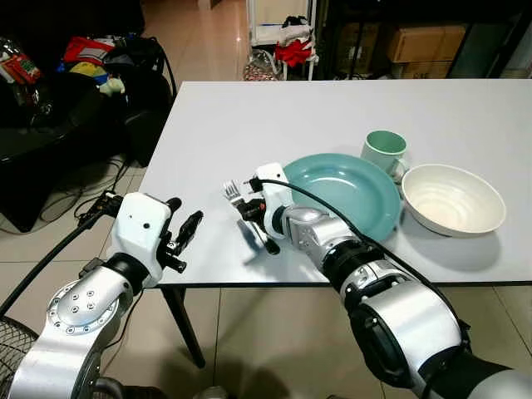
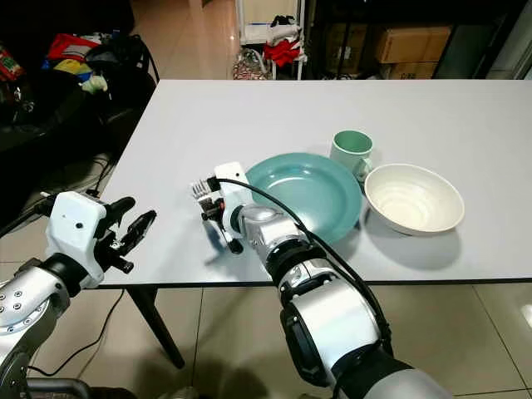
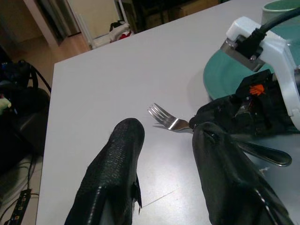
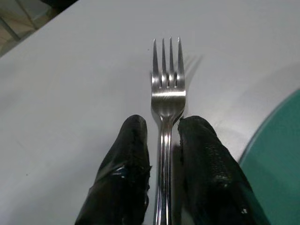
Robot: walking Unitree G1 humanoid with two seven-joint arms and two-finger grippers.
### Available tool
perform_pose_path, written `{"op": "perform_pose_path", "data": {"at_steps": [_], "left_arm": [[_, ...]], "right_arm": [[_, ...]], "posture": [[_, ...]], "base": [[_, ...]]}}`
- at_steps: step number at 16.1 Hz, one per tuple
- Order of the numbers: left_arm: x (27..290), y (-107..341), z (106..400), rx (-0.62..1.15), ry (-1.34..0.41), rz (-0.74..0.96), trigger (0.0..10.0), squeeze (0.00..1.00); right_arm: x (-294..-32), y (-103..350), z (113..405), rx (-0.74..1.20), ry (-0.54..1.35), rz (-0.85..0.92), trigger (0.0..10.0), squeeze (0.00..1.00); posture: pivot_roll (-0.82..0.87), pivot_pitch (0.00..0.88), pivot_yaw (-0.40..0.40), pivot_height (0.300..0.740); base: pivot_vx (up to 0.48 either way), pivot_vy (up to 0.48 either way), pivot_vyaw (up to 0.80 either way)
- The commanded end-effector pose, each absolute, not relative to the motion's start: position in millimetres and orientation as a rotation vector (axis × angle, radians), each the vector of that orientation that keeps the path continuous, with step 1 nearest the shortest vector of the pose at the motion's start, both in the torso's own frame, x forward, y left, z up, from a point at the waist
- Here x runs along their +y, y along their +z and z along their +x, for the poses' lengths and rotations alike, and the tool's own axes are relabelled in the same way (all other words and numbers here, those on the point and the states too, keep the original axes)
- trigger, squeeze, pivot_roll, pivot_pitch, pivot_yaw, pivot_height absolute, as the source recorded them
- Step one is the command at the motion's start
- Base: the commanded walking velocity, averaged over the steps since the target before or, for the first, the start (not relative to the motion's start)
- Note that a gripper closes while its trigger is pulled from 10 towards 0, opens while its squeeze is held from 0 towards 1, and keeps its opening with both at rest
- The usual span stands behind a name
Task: Setting the table
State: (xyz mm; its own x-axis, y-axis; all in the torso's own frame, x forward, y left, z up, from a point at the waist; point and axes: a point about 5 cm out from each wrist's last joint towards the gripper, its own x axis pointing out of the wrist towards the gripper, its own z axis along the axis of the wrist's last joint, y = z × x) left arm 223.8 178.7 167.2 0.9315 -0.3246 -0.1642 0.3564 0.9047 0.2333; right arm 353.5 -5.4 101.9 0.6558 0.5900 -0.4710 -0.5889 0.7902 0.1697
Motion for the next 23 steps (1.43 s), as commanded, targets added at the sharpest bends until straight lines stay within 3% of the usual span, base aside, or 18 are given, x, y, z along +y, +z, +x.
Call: {"op": "perform_pose_path", "data": {"at_steps": [1, 5, 6, 11, 13, 17, 19, 20, 21, 22, 23], "left_arm": [[177.8, 170.2, 223.0, 0.114, -0.350, 0.277, 10.0, 0.00], [177.2, 171.3, 226.3, 0.108, -0.356, 0.283, 10.0, 0.00], [175.6, 172.0, 230.4, 0.099, -0.363, 0.285, 10.0, 0.00], [164.9, 157.5, 249.7, 0.168, -0.387, 0.274, 10.0, 0.00], [152.9, 136.4, 270.1, 0.255, -0.402, 0.216, 10.0, 1.00], [137.2, 118.4, 300.1, 0.359, -0.384, 0.099, 10.0, 1.00], [133.1, 114.8, 309.0, 0.380, -0.382, 0.074, 10.0, 1.00], [131.5, 114.6, 311.8, 0.381, -0.384, 0.073, 10.0, 1.00], [126.5, 114.3, 314.8, 0.383, -0.400, 0.070, 10.0, 1.00], [121.9, 113.6, 317.5, 0.390, -0.403, 0.047, 10.0, 1.00], [119.4, 112.2, 320.0, 0.401, -0.398, 0.037, 10.0, 1.00]], "right_arm": [[14.8, 109.3, 349.3, 0.530, 0.724, 0.024, 10.0, 0.87], [12.4, 118.0, 355.3, 0.496, 0.709, 0.029, 10.0, 0.78], [10.5, 130.2, 361.5, 0.453, 0.719, 0.050, 10.0, 0.00], [-18.4, 174.3, 382.2, 0.255, 0.746, 0.080, 10.0, 0.00], [-58.7, 190.3, 360.8, 0.094, 0.845, -0.061, 10.0, 0.00], [-110.2, 189.1, 279.8, 0.054, 0.959, -0.144, 10.0, 0.00], [-125.7, 184.9, 256.7, 0.105, 0.938, -0.177, 10.0, 0.00], [-133.2, 183.6, 249.0, 0.128, 0.913, -0.175, 10.0, 0.38], [-147.6, 178.2, 234.7, 0.173, 0.882, -0.165, 10.0, 0.92], [-156.5, 172.5, 220.8, 0.226, 0.874, -0.165, 10.0, 1.00], [-159.5, 168.3, 210.7, 0.271, 0.875, -0.174, 10.0, 1.00]], "posture": [[0.05, 0.000, 0.030, 0.740], [0.04, 0.000, 0.038, 0.740], [0.03, 0.000, 0.044, 0.740], [0.01, 0.000, 0.041, 0.740], [-0.02, 0.000, 0.048, 0.740], [-0.09, 0.000, 0.085, 0.740], [-0.10, 0.000, 0.089, 0.740], [-0.10, 0.000, 0.099, 0.740], [-0.11, 0.000, 0.105, 0.740], [-0.12, 0.000, 0.108, 0.740], [-0.12, 0.000, 0.110, 0.740]], "base": [[0.000, 0.000, 0.00], [0.000, 0.000, 0.00], [0.000, 0.000, 0.00], [0.000, 0.000, 0.00], [0.000, 0.000, 0.00], [0.000, 0.000, 0.00], [0.000, 0.000, 0.00], [0.000, 0.000, 0.00], [0.000, 0.000, 0.00], [0.000, 0.000, 0.00], [0.000, 0.000, 0.00]]}}
